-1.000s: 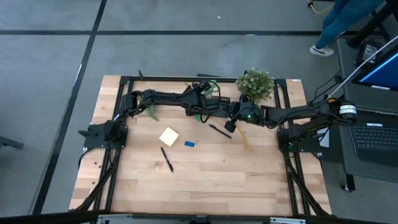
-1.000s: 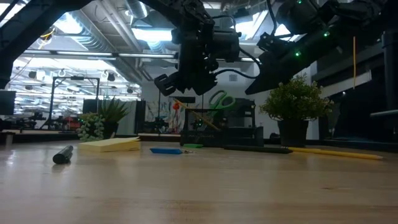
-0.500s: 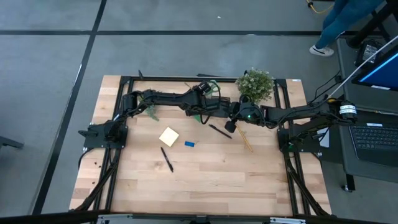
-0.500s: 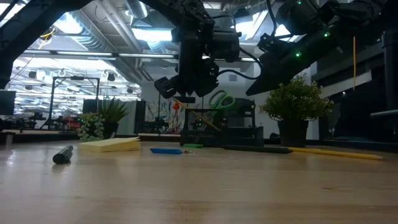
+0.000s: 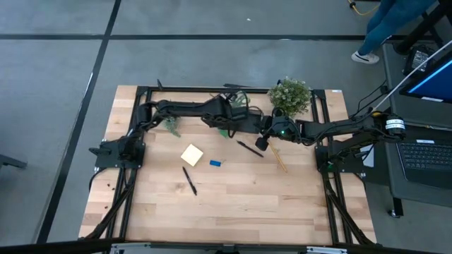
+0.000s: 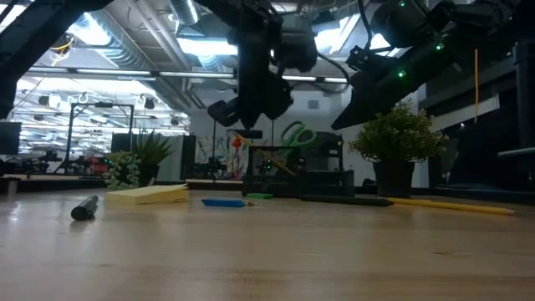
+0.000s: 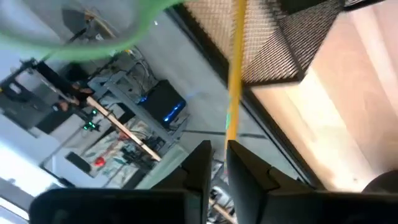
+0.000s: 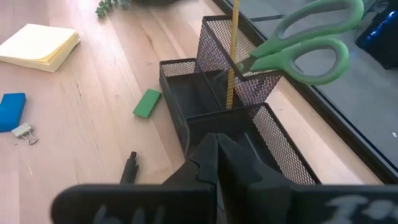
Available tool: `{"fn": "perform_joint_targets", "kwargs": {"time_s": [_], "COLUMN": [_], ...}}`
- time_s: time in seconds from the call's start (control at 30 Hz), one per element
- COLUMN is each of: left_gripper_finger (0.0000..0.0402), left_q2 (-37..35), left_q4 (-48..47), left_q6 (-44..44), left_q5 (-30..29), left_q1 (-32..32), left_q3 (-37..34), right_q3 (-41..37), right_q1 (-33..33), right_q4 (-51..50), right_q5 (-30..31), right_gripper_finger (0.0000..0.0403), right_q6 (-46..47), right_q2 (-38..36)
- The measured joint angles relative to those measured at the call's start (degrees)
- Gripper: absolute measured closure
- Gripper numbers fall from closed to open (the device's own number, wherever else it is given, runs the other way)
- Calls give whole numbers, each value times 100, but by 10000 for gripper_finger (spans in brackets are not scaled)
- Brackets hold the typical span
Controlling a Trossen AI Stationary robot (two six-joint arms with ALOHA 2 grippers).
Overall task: Pick and place office supplies into organizer
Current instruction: Put the left yellow pencil into the black desk organizer
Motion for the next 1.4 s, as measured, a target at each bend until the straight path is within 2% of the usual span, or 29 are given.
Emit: {"fn": "perform_joint_targets", "kwargs": {"time_s": [0.13, 0.2, 0.3, 0.37, 0.63, 0.73, 0.9, 1.03, 1.23, 1.4], "left_gripper_finger": [375, 380, 390, 398, 400, 400, 400, 400, 400, 400], "left_q2": [-402, -651, -1010, -1232, -1683, -1684, -1640, -1801, -2287, -2941], "left_q4": [-4, 1, 10, 5, 204, 299, 567, 1226, 2713, 3587], "left_q6": [-415, -902, -1665, -2037, -2461, -2470, -2589, -2657, -2792, -2862], "left_q5": [288, 1086, 2922, 3885, 5322, 5641, 5688, 6024, 6025, 6064], "left_q1": [94, 206, 520, 777, 1553, 1730, 1959, 2121, 2229, 2324], "left_q3": [0, 2, 2, 2, 2, 2, -115, -801, -2110, -2970], "right_q3": [0, 0, 0, 0, 0, 0, 0, -2, -2, -2], "right_q1": [-1, -1, -2, 0, -2, -1, 0, 15, 163, 263], "right_q4": [-2, -11, -27, -72, -202, -357, -386, -499, -629, -643], "right_q5": [-2, -2, -1, -2, -2, -2, -2, -150, -247, -247], "right_gripper_finger": [394, 394, 394, 394, 394, 394, 394, 394, 394, 394], "right_q6": [0, 0, 0, 0, 6, 33, 304, 476, 605, 622], "right_q2": [0, 0, 0, 0, 0, 0, 0, 0, 0, 0]}}
